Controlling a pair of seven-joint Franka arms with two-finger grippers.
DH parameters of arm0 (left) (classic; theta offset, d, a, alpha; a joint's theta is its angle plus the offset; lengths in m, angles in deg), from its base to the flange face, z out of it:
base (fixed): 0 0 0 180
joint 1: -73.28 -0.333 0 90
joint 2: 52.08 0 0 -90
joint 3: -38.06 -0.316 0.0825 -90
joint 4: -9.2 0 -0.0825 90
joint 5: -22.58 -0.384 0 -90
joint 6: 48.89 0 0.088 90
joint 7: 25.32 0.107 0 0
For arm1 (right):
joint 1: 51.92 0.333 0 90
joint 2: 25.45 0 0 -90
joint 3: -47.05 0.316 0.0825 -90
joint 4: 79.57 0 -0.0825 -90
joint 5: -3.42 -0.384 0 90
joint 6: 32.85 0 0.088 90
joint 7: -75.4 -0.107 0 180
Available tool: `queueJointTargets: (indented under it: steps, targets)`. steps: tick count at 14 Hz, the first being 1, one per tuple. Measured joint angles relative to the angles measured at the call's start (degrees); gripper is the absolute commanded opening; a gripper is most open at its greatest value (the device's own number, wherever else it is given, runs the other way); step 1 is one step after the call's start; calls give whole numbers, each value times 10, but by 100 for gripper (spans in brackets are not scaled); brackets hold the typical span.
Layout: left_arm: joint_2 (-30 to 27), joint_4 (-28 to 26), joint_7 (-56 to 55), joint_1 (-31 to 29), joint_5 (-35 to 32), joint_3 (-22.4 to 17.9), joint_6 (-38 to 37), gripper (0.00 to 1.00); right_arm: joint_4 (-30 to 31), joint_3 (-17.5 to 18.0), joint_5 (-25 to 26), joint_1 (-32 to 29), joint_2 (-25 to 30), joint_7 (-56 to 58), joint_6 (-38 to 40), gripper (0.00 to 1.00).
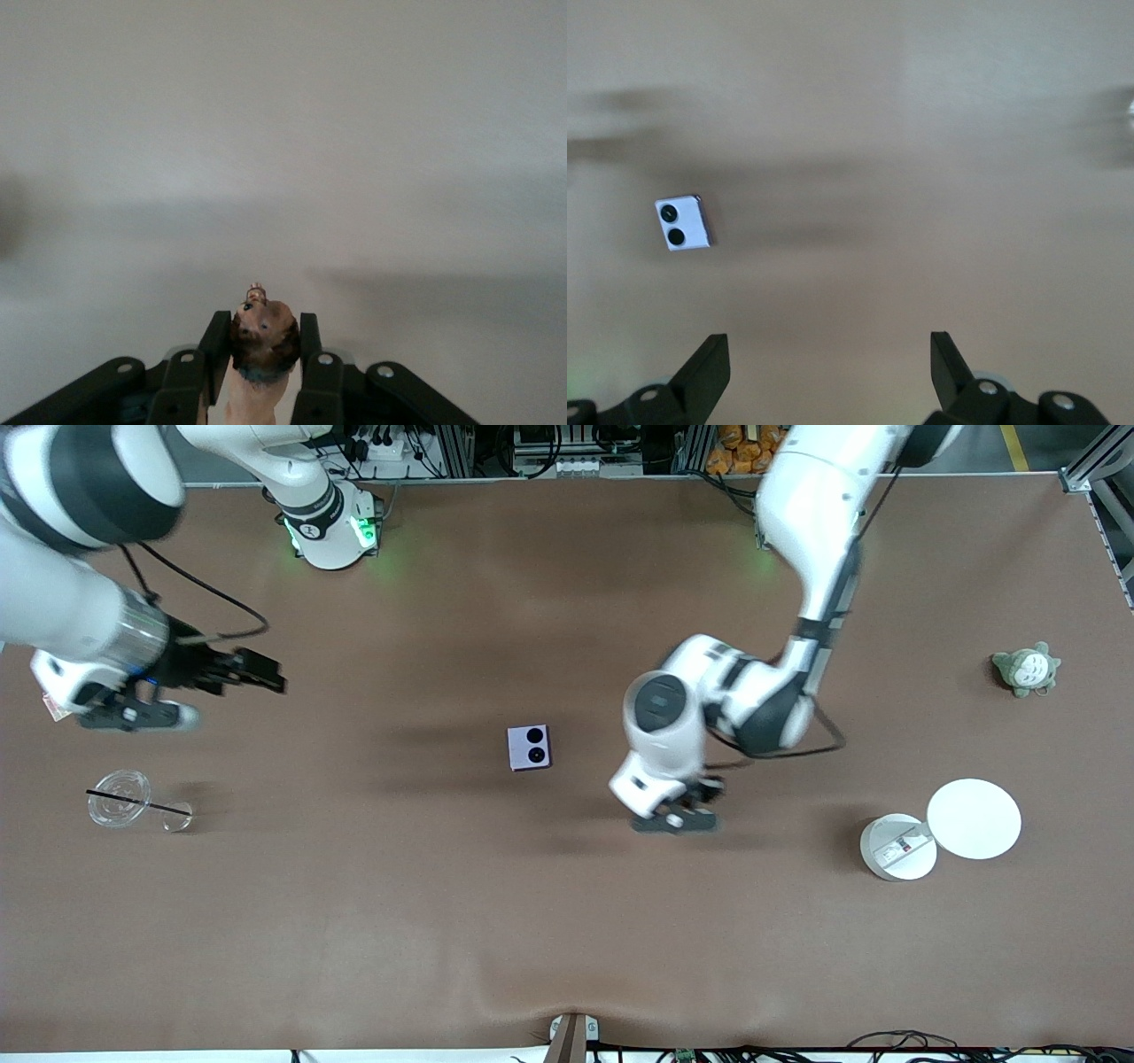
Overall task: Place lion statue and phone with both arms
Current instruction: 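Carry the lion toward the white lamp while the right gripper reaches the phone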
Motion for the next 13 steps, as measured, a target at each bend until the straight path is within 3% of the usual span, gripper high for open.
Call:
queueJointTargets:
  steps: [6,13]
  targets:
    - [-20,-32,151,-132,0,26,-1,0,9,2,-9,93,-119,-21,-166,100]
    - [-9,-84,284,-220,0,33,63,0,9,2,-18,200,-240,-114,-314,100]
